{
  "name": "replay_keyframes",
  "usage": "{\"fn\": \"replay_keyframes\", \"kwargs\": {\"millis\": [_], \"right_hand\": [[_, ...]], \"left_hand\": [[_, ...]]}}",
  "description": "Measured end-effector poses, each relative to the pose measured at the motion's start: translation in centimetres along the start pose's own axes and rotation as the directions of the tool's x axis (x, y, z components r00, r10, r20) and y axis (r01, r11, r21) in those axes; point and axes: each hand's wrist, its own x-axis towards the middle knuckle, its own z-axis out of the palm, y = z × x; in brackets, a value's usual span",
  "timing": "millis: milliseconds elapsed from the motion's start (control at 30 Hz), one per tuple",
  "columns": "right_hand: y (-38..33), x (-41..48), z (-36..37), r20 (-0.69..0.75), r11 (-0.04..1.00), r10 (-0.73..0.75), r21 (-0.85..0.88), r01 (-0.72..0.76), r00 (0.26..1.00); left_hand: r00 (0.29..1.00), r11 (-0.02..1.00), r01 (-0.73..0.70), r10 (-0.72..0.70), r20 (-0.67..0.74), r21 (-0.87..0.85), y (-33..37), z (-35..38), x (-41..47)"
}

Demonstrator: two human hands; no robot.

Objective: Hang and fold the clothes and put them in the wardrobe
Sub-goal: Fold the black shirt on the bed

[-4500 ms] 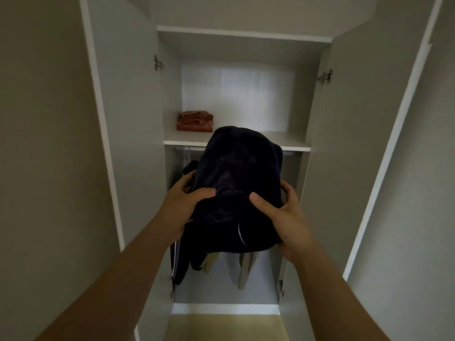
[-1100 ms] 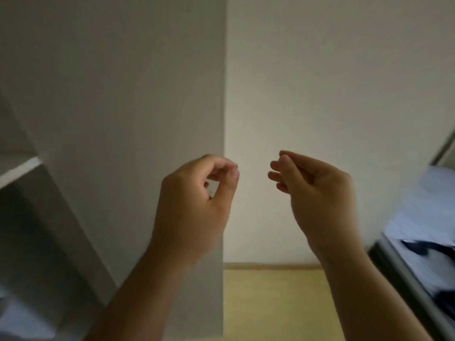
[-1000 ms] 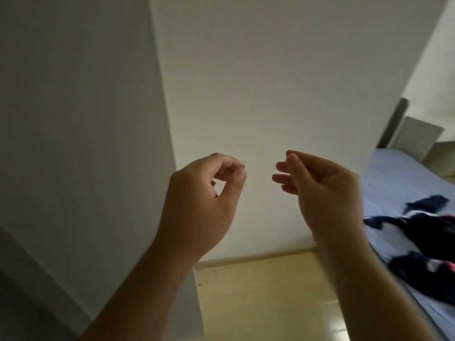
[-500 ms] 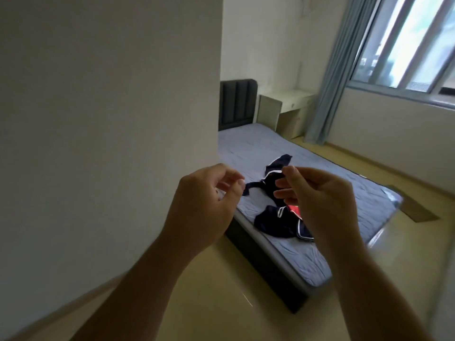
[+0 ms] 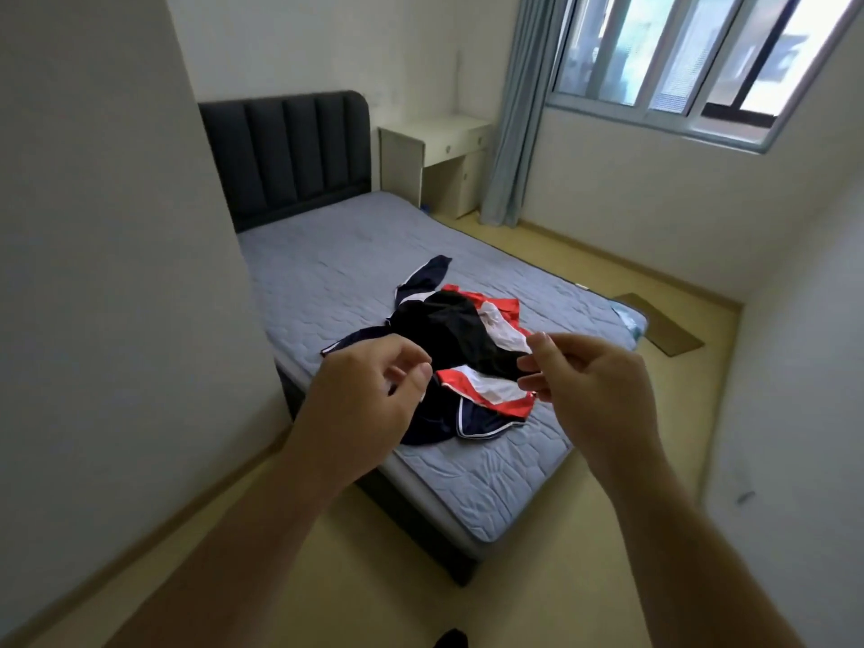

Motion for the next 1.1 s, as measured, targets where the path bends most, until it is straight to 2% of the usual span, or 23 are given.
{"fn": "replay_keyframes", "kwargs": {"millis": [267, 433, 633, 833, 1100], "right_hand": [[8.8, 15.8, -2.9, 0.179, 0.937, 0.139, -0.343, -0.071, 0.974], [15.0, 23.0, -5.2, 0.194, 0.91, 0.246, -0.383, -0.157, 0.95], [23.7, 33.0, -8.4, 0.237, 0.903, 0.332, -0.359, -0.235, 0.913], [30.3, 43.4, -12.3, 0.341, 0.889, 0.328, -0.428, -0.166, 0.881], [37.7, 54.1, -12.6, 0.445, 0.859, 0.404, -0.484, -0.165, 0.799]], "left_hand": [[0.973, 0.988, 0.157, -0.154, 0.173, -0.002, -5.0, 14.5, 14.2], [0.931, 0.981, 0.194, -0.189, 0.313, 0.016, -5.7, 23.4, 21.2], [0.883, 0.954, 0.291, -0.297, 0.363, 0.072, -6.7, 34.5, 27.7], [0.827, 0.887, 0.443, -0.459, 0.324, 0.127, -6.7, 43.9, 33.7], [0.692, 0.803, 0.565, -0.587, 0.42, 0.191, -8.0, 56.0, 39.5]]}}
